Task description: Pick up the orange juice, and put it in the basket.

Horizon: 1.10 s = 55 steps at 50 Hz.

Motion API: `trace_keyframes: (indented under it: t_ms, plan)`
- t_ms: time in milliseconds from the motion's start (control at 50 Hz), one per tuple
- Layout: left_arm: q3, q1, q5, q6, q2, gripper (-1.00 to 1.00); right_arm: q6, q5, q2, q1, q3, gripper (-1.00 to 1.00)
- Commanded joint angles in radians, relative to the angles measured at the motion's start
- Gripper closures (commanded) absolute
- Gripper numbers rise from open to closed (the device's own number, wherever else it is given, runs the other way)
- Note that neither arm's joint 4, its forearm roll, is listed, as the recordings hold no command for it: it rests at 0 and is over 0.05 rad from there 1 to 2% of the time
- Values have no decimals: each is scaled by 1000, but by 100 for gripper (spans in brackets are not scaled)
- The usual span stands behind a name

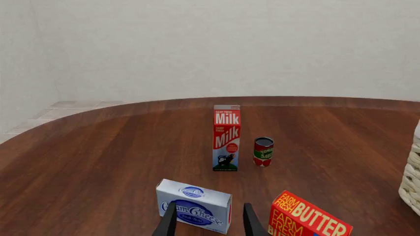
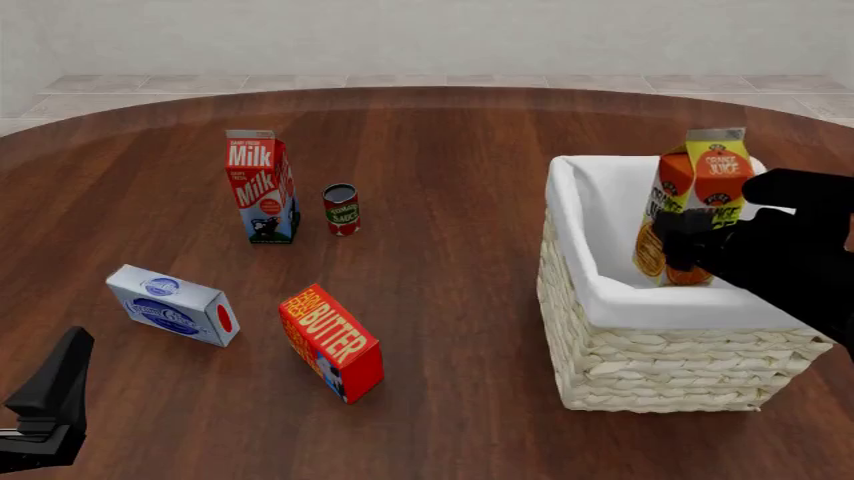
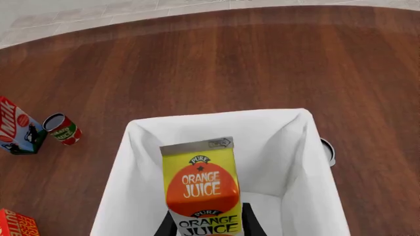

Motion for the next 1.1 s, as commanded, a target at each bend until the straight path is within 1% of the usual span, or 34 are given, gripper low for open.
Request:
trace_keyframes:
  t_ms: [20, 140, 260, 600, 660, 720, 760, 880, 1100]
  plan:
    - [0, 0, 0, 0, 0, -100, 13, -11, -2, -3, -1, -100]
    - [0, 0, 0, 0, 0, -100, 4, 5, -10, -4, -8, -100]
    - [0, 0, 0, 0, 0, -100, -4, -2, -9, -2, -3, -100]
    - [0, 0, 0, 0, 0, -100, -30, 40, -41, 0, -22, -100]
    - [0, 0, 0, 0, 0, -100, -53, 75, -71, 0, -42, -100]
    - [0, 0, 0, 0, 0, -100, -65, 127, -108, 12, -77, -100]
    - [0, 0, 0, 0, 0, -100, -69, 135, -113, 15, -83, -100]
    - [0, 0, 0, 0, 0, -100, -98, 209, -162, 33, -143, -100]
    - [0, 0, 0, 0, 0, -100, -131, 286, -212, 70, -234, -100]
